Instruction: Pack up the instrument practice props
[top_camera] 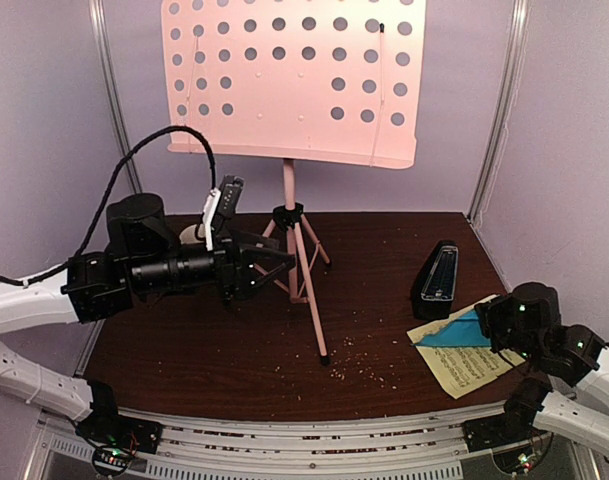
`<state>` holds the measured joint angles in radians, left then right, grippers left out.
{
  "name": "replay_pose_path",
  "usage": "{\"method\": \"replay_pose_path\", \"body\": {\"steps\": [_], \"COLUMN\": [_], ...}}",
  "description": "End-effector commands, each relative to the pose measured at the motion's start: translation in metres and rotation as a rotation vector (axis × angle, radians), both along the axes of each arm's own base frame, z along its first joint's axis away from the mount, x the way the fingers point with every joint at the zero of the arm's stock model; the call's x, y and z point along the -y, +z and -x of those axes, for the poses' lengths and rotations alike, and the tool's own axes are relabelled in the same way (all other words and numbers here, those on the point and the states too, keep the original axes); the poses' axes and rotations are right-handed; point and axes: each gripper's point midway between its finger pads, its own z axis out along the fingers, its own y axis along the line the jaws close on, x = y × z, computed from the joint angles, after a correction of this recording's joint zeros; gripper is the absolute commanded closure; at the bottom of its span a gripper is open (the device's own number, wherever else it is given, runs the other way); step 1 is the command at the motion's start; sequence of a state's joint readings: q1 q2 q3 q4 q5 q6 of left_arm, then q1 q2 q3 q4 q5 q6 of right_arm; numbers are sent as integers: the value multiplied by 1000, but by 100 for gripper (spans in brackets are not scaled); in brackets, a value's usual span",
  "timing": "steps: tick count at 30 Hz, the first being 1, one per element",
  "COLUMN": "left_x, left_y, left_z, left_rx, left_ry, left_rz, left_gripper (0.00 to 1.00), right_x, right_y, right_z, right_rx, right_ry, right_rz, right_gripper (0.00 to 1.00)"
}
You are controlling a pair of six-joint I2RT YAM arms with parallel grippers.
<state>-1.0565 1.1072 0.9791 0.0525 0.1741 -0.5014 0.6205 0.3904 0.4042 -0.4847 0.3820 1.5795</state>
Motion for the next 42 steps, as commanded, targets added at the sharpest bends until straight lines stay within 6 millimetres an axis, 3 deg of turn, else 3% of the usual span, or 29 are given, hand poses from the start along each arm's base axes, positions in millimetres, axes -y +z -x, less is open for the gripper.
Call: {"method": "replay_pose_path", "body": {"steps": [1, 8, 16, 25, 32, 38, 42], "left_x": [-20, -49, -74, -106, -125, -125, -114], "left_y": [-11, -58, -71, -55, -32, -26, -45], "left_z": [-12, -35, -51, -57, -50, -43, -42], "left_rx": [-54, -201, -235, -130, 69, 195, 273], "left_ry": [91, 199, 277, 399, 436, 397, 341], "left_rz": [43, 48, 85, 103, 44, -29, -115], "left_gripper": [19, 19, 19, 20, 19, 20, 21], "right_x": [-3, 8, 35, 48, 26, 9, -7], "right_y": [-3, 9, 46, 106, 155, 162, 150], "right_z": [1, 4, 10, 9, -9, -20, -26], "right_rx": [-2, 48, 123, 228, 304, 329, 325], "right_ry": [12, -23, -88, -91, 41, 113, 180], "right_rz": [-18, -13, 96, 258, 436, 479, 470], "right_gripper": [99, 60, 31, 21, 17, 15, 16]}}
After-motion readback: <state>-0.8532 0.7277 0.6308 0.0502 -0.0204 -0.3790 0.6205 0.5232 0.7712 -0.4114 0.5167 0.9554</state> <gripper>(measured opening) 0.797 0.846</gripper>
